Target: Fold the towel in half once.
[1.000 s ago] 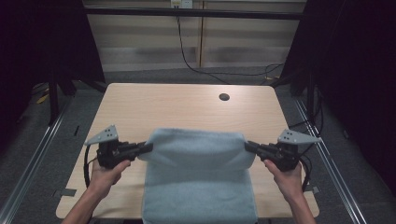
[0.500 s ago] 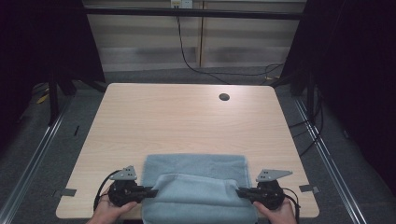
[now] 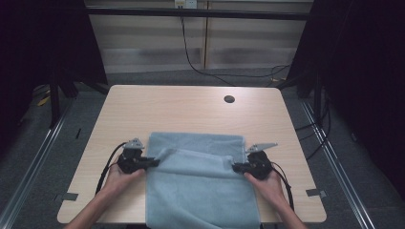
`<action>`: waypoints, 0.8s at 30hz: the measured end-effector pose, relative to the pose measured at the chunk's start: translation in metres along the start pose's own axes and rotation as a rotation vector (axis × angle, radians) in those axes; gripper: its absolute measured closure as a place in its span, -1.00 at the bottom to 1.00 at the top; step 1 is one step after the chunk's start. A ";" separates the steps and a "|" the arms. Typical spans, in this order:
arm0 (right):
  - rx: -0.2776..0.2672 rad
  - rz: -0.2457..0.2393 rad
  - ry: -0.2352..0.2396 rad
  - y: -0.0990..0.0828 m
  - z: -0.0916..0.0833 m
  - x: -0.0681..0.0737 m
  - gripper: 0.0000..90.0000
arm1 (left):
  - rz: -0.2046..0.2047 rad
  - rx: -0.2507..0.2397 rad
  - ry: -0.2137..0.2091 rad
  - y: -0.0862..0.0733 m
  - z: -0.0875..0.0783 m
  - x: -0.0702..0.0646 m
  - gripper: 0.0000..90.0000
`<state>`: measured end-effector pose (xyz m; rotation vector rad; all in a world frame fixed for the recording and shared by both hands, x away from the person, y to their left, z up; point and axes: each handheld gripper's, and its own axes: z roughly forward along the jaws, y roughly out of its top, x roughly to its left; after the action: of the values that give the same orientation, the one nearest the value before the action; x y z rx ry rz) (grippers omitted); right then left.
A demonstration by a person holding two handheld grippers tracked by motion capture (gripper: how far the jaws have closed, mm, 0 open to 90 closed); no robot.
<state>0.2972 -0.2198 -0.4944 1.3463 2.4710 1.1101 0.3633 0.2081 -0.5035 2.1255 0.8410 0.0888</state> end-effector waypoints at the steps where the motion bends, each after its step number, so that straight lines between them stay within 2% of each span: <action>1: -0.004 -0.001 -0.020 0.007 0.005 -0.004 0.94 | -0.026 -0.013 0.014 0.005 0.005 0.008 0.89; 4: -0.023 0.028 -0.053 0.023 0.018 -0.016 0.94 | -0.032 -0.023 0.082 0.021 0.018 0.025 0.89; 5: -0.034 0.041 -0.058 0.029 0.023 -0.021 0.94 | -0.020 -0.016 0.109 0.028 0.022 0.030 0.89; 8: -0.052 0.060 -0.082 0.044 0.034 -0.036 0.94 | -0.020 -0.006 0.147 0.040 0.030 0.039 0.89; 10: -0.056 0.064 -0.099 0.053 0.041 -0.044 0.94 | -0.026 -0.011 0.158 0.045 0.034 0.045 0.88; 12: -0.061 0.061 -0.122 0.064 0.048 -0.053 0.94 | -0.052 -0.027 0.164 0.048 0.038 0.050 0.88; 14: -0.055 0.077 -0.146 0.073 0.054 -0.059 0.94 | -0.063 -0.035 0.172 0.050 0.040 0.054 0.88; 16: -0.051 0.073 -0.162 0.081 0.058 -0.063 0.94 | -0.067 -0.055 0.184 0.050 0.043 0.057 0.88; 18: -0.062 0.106 -0.174 0.086 0.063 -0.068 0.94 | -0.071 -0.062 0.185 0.051 0.044 0.059 0.88; 22: -0.093 0.129 -0.165 0.085 0.064 -0.070 0.94 | -0.097 -0.075 0.168 0.049 0.043 0.064 0.88; 24: -0.099 0.132 -0.152 0.084 0.063 -0.071 0.94 | -0.094 -0.065 0.167 0.050 0.042 0.062 0.88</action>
<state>0.4238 -0.2120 -0.5016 1.5226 2.2196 1.0950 0.4523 0.1951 -0.5078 2.0343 1.0205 0.2440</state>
